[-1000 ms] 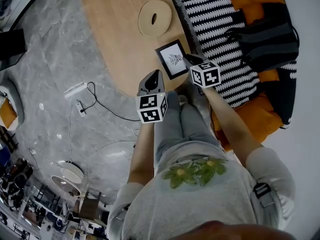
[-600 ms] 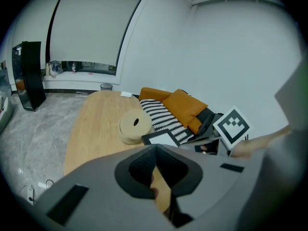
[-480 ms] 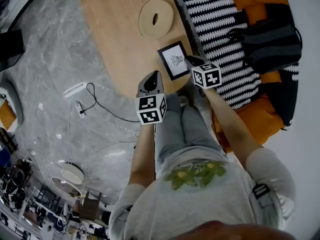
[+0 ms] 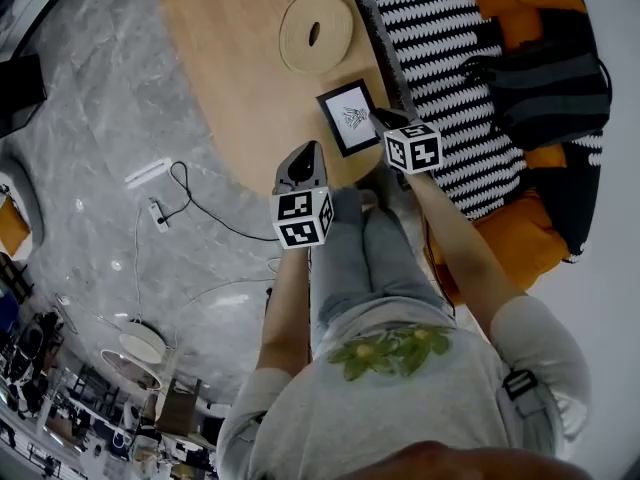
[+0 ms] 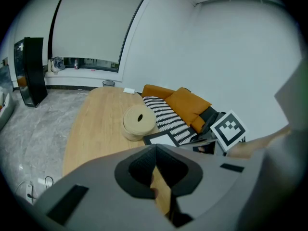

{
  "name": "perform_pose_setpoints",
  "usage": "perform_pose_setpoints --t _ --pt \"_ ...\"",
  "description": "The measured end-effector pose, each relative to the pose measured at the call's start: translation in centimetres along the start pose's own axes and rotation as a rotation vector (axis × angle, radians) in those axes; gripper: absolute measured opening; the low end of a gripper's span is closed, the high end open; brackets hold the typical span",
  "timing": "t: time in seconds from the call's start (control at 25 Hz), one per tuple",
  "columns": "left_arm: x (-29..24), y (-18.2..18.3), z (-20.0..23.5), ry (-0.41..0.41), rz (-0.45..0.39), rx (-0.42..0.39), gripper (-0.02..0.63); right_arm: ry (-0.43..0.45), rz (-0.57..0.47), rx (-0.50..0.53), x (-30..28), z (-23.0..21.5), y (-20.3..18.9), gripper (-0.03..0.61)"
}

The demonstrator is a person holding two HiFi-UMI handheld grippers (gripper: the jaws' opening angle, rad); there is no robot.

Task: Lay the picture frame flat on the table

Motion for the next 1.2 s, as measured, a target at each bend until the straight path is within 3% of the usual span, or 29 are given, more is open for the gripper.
perform_pose_setpoints --t 1.2 --pt "-1.6 -4.1 0.1 -0.020 0.046 0.014 0.015 -0.015 0.053 -0.009 -5.7 -2.0 -3.7 0.072"
Point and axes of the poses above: the fingertips, and each gripper's own axes: x backward along the fingers, z to its left, y out of its top, the point moved 2 cm from there along x, backward along the fingers, and after that the axes turned 7 degrees about -x, right-handed, at the moved point
